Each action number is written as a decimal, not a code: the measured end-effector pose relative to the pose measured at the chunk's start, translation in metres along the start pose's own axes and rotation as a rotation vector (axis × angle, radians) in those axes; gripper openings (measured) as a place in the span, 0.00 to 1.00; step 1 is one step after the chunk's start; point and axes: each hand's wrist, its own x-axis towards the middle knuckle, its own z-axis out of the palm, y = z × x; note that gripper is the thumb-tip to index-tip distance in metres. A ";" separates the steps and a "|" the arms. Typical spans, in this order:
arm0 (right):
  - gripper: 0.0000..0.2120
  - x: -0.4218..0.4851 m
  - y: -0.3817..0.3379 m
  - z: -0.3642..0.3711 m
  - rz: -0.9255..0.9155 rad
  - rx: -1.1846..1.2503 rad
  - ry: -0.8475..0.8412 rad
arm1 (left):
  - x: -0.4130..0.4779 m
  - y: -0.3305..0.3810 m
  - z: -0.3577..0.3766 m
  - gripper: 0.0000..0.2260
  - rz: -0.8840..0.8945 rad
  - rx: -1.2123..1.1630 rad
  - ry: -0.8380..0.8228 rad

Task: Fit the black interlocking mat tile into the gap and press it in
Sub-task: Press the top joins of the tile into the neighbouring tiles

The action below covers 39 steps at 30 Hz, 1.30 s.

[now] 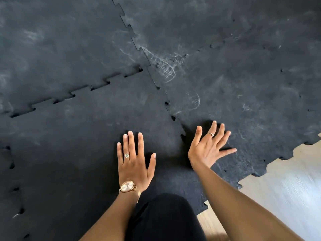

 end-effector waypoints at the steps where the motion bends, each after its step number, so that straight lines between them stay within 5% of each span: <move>1: 0.35 0.000 -0.001 -0.001 -0.010 -0.012 -0.003 | 0.000 0.000 -0.001 0.32 -0.002 0.003 -0.001; 8: 0.33 -0.002 -0.004 -0.008 -0.030 -0.041 -0.042 | 0.008 0.000 -0.010 0.31 -0.004 0.013 -0.050; 12: 0.32 -0.002 -0.004 -0.005 -0.079 -0.016 -0.010 | 0.076 -0.005 -0.020 0.22 -0.046 -0.058 0.172; 16: 0.32 -0.005 0.001 -0.003 -0.074 -0.020 -0.006 | 0.122 -0.007 -0.017 0.32 -0.234 -0.067 0.127; 23: 0.27 0.034 -0.080 -0.014 0.218 0.302 0.043 | 0.129 -0.006 -0.009 0.33 -0.224 -0.042 0.112; 29: 0.35 0.040 -0.108 0.012 0.039 0.041 -0.034 | 0.130 -0.007 -0.010 0.33 -0.226 -0.077 0.102; 39: 0.33 0.045 -0.108 0.018 0.025 -0.026 -0.060 | 0.156 0.015 -0.021 0.26 -0.388 -0.146 0.159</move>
